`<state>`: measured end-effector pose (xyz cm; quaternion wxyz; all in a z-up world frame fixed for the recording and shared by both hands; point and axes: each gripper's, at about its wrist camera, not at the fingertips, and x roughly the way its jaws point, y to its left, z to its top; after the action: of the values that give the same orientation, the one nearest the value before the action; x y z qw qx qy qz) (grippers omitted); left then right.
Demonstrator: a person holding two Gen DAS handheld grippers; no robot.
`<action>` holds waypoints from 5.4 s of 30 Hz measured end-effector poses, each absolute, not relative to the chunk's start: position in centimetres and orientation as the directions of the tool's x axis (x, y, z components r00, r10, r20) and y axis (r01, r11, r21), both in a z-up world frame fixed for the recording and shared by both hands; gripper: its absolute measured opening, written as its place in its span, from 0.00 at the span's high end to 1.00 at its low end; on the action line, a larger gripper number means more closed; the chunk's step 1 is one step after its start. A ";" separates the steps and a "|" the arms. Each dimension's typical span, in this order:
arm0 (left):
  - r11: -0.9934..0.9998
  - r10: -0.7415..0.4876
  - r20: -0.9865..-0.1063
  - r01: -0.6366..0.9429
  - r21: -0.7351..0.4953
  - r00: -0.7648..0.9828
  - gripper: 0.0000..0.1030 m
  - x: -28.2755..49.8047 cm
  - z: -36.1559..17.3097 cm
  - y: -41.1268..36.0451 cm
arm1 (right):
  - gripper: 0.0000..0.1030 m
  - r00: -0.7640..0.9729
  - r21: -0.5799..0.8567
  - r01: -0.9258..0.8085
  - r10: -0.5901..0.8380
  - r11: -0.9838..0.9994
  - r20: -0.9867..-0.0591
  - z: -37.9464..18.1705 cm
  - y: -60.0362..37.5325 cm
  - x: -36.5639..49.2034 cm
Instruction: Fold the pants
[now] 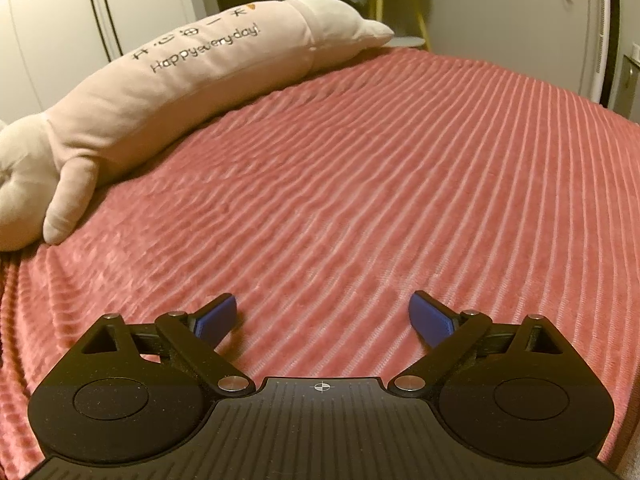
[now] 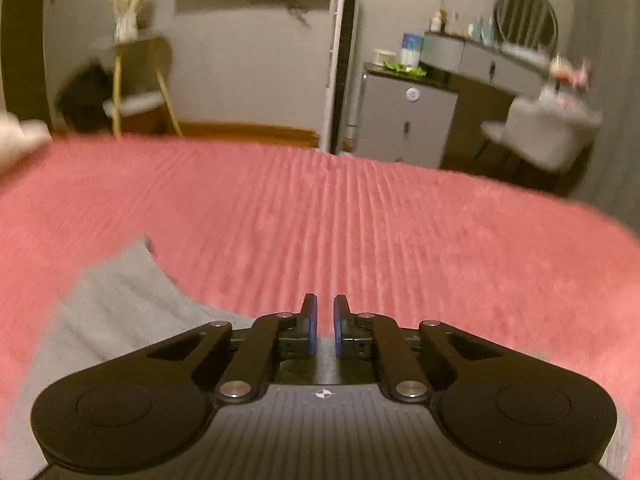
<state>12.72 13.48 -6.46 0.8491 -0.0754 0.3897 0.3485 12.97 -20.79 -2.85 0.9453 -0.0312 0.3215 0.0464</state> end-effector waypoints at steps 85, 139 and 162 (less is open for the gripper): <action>0.774 -0.602 -0.699 0.067 -0.629 0.387 0.06 19.6 -5.1 8.0 | 0.15 0.582 0.856 0.092 0.670 0.509 -0.461 -10.9 -45.2 2.2; 0.775 -0.616 -0.583 0.271 -0.572 0.530 0.72 20.5 3.4 6.4 | 0.46 0.642 0.588 -0.167 0.540 0.791 -0.544 1.6 -32.6 6.1; 0.757 -0.635 -0.676 0.123 -0.642 0.373 0.15 26.2 -5.4 9.7 | 0.04 0.530 0.636 0.078 0.508 0.768 -0.679 -6.7 -35.4 13.0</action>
<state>26.15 9.75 -5.37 0.7891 -0.2530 0.5055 -0.2403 13.04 -35.42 -6.71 0.8164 0.3141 0.4664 0.1317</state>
